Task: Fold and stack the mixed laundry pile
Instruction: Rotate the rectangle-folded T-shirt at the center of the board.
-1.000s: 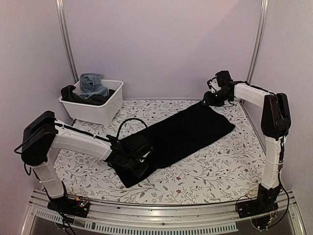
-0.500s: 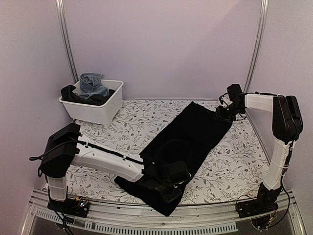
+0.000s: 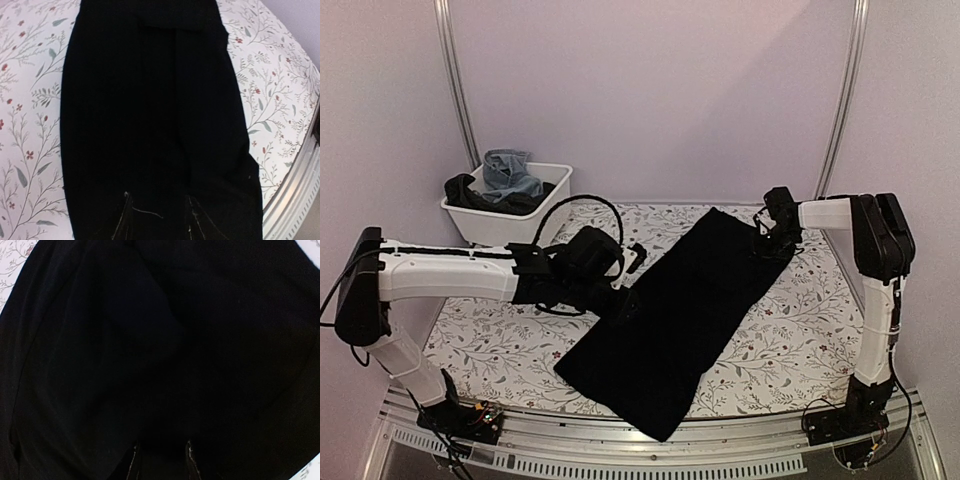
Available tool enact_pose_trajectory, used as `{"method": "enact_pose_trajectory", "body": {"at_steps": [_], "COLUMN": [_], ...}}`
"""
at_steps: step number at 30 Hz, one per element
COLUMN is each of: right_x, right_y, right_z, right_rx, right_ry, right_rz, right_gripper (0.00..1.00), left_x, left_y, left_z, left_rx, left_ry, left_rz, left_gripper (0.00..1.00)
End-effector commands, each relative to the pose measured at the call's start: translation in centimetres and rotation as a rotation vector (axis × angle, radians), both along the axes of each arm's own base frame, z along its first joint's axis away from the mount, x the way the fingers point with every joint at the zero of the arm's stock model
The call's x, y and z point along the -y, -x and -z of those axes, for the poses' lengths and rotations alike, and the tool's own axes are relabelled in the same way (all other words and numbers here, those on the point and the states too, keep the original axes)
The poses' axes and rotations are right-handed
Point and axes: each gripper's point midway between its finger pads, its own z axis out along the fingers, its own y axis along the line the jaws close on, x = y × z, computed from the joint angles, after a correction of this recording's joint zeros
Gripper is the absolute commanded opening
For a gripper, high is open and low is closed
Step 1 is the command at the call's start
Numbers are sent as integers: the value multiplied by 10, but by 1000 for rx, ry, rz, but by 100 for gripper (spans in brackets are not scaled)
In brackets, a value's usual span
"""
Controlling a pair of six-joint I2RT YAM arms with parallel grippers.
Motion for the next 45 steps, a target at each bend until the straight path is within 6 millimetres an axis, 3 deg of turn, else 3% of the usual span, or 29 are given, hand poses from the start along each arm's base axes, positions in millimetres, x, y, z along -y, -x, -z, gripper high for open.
{"method": "enact_pose_trajectory", "body": {"at_steps": [1, 6, 7, 10, 14, 18, 23, 27, 28, 32, 35, 38, 41, 45], "right_x": [13, 3, -3, -36, -68, -81, -88, -83, -83, -77, -76, -75, -76, -79], "right_y": [-7, -42, -47, -78, -98, -110, -121, -113, -111, -98, -84, -66, -44, -22], "right_z": [43, 46, 53, 38, 51, 51, 31, -4, -31, -84, -99, -94, -73, -47], "right_rx": [-76, -52, -59, 15, 49, 103, 175, 223, 265, 324, 312, 254, 179, 123], "right_ry": [142, 249, 263, 279, 267, 240, 236, 221, 207, 170, 125, 82, 47, 8], "right_rz": [9, -32, -63, -136, -187, -191, -196, -171, -163, -145, -149, -158, -171, -195], "right_gripper": [28, 26, 26, 25, 24, 23, 25, 40, 44, 52, 54, 54, 53, 48], "left_x": [-44, -85, -91, -98, -106, -100, -74, -70, -69, -65, -65, -54, -39, -27], "left_y": [-22, -42, -44, -44, -40, -25, -3, 0, 2, 15, 33, 64, 94, 106], "left_z": [17, 26, 31, 50, 78, 82, 83, 103, 107, 128, 143, 153, 157, 150], "left_rx": [-32, -58, -68, -88, -110, -93, -49, -69, -72, -101, -126, -172, -211, -227], "left_ry": [-15, 2, -5, -51, -164, -186, -224, -294, -308, -358, -438, -466, -454, -421], "left_rz": [-140, -267, -282, -274, -268, -218, -105, -92, -82, -43, -10, 47, 110, 145], "left_gripper": [35, 35, 35, 35, 30, 28, 28, 27, 26, 26, 24, 24, 23, 24]}}
